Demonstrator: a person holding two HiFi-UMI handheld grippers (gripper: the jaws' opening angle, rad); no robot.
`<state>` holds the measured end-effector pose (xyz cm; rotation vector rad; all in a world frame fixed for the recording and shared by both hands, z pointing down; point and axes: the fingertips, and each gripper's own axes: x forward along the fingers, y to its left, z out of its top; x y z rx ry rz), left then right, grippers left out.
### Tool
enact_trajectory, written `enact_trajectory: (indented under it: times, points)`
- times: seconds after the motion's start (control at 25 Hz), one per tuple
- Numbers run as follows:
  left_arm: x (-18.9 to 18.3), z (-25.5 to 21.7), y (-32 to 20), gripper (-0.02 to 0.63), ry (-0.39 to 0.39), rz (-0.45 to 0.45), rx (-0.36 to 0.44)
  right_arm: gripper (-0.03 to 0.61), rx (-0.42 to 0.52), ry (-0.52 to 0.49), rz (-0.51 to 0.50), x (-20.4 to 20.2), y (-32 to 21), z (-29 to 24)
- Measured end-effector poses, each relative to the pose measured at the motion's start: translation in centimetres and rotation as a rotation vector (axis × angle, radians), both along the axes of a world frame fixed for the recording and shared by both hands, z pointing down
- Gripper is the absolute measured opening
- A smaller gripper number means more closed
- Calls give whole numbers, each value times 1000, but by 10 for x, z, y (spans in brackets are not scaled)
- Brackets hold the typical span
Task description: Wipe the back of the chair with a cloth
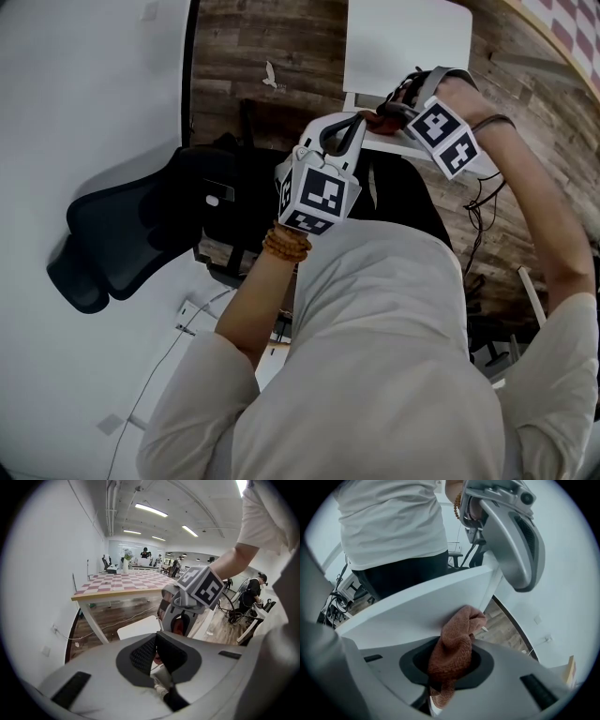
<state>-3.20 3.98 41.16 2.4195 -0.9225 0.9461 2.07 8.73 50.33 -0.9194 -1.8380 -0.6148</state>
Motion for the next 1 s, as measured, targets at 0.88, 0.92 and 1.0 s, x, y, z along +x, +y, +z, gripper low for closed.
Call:
enact_trajectory:
  times: [0.88, 0.92, 1.0]
  points:
    - [1, 0, 0, 34, 25, -4, -10, 87, -50, 118, 25, 17, -11, 67]
    - [0, 0, 0, 34, 25, -4, -11, 86, -55, 124, 23, 18, -11, 70]
    - [0, 0, 0, 34, 26, -4, -14, 87, -64, 136, 15, 20, -8, 76]
